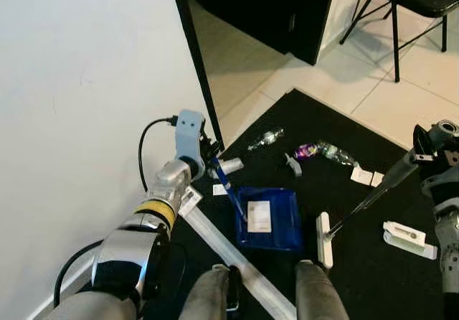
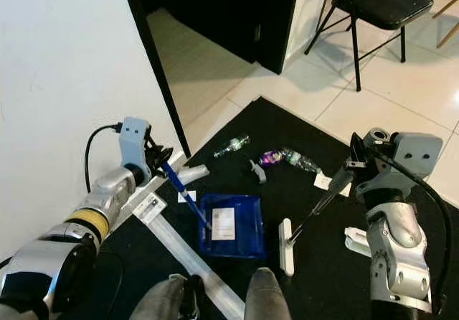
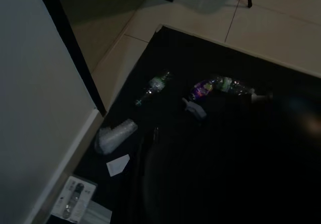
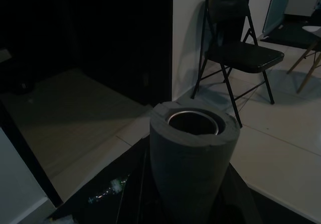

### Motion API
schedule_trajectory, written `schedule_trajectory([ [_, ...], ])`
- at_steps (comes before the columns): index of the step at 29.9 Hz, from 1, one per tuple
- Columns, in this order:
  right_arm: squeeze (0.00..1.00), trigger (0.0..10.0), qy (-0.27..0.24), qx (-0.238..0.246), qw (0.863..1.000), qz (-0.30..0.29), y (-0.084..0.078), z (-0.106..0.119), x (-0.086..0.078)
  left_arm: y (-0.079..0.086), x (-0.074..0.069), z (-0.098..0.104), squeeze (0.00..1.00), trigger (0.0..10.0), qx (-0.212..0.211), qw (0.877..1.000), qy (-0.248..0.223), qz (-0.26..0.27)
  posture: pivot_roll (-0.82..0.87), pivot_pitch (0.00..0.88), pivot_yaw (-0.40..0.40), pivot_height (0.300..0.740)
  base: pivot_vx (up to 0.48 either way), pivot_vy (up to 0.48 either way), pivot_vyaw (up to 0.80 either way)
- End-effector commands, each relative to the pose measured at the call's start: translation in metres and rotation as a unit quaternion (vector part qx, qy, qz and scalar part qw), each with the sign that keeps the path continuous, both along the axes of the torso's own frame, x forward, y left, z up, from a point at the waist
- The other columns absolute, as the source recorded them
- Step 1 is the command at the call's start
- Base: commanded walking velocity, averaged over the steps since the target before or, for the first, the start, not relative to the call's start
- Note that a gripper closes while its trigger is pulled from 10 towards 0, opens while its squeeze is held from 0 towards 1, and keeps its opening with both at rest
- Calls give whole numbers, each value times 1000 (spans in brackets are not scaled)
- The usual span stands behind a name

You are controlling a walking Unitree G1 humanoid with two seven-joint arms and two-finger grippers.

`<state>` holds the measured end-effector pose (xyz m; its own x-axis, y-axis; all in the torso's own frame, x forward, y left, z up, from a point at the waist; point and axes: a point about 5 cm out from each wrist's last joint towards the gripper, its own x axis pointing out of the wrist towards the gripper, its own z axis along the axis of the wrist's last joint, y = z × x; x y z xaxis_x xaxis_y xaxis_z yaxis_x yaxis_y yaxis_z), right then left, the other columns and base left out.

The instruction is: Sweep floor

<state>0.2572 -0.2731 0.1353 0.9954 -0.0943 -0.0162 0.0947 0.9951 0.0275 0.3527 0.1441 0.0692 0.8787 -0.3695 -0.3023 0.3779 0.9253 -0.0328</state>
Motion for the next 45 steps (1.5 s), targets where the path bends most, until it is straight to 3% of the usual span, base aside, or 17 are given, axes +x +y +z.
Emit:
schedule_trajectory([
  [1, 0, 10000, -5, -4, 1000, 9, 3, 5, 0, 0, -2, -2, 0, 10000, 18, 1000, -13, -1, -251, 171, 72, 740, 0, 0, 0],
  [14, 0, 10000, -3, -6, 1000, 10, 1, 6, -3, -6, -9, -12, 4, 10000, 76, 997, -23, -5, -264, 182, 68, 740, 0, 0, 0],
  [15, 0, 10000, -3, -6, 1000, 10, 2, 6, -3, -6, -10, -13, 51, 10000, 84, 996, -24, -7, -263, 181, 66, 740, 0, 0, 0],
  [16, 0, 10000, -3, -6, 1000, 11, 2, 6, -3, -7, -11, -14, 459, 10000, 92, 995, -26, -8, -261, 180, 65, 740, 0, 0, 0],
  [17, 0, 10000, -3, -6, 1000, 11, 2, 6, -3, -7, -11, -14, 459, 10000, 92, 995, -26, -8, -261, 180, 65, 740, 0, 0, 0],
  [18, 0, 10000, -3, -6, 1000, 12, 3, 6, -2, -7, -12, -17, 1000, 10000, 100, 995, -25, -6, -258, 180, 65, 740, 0, 0, 0],
  [21, 0, 10000, -3, -6, 1000, 12, 3, 6, -2, -7, -13, -18, 1000, 10000, 102, 995, -24, -4, -258, 180, 65, 740, 0, 0, 0],
  [22, 0, 10000, -3, -5, 1000, 13, 3, 6, -1, -6, -13, -20, 820, 10000, 100, 995, -10, 31, -254, 178, 66, 740, 0, 0, 0],
  [24, 0, 10000, -3, -5, 1000, 14, 4, 6, -1, -5, -12, -22, 820, 10000, 98, 994, -3, 48, -254, 178, 66, 740, 0, 0, 0],
  [25, 0, 10000, -3, -4, 1000, 14, 4, 6, -1, -5, -12, -22, 0, 10000, 86, 994, 4, 71, -252, 177, 67, 740, 0, 0, 0],
  [28, 0, 10000, -3, -3, 1000, 14, 4, 5, 0, -6, -10, -21, 0, 10000, 67, 990, 7, 126, -254, 178, 68, 740, 0, 0, 0],
  [36, 0, 10000, -4, -3, 1000, 9, 3, 5, -3, 2, -6, -16, 0, 10000, 76, 975, 20, 209, -248, 176, 85, 740, 0, 0, 0],
  [42, 0, 10000, -2, -1, 1000, 6, 2, 2, -5, -2, -7, -20, 0, 10000, 64, 977, 52, 199, -239, 174, 88, 740, 0, 0, 0],
  [43, 0, 10000, -2, 1, 1000, 6, 3, 2, -4, -4, -9, -23, 0, 8235, 74, 977, 66, 187, -227, 171, 92, 740, 0, 0, 0],
  [44, 0, 10000, -3, 1, 1000, 6, 4, 1, -4, -4, -9, -24, 0, 8235, 80, 977, 70, 185, -227, 171, 92, 740, 0, 0, 0],
  [45, 0, 10000, -3, 2, 1000, 7, 4, 1, -4, -4, -9, -24, 0, 6353, 80, 976, 74, 189, -225, 170, 93, 740, 0, 0, 0],
])
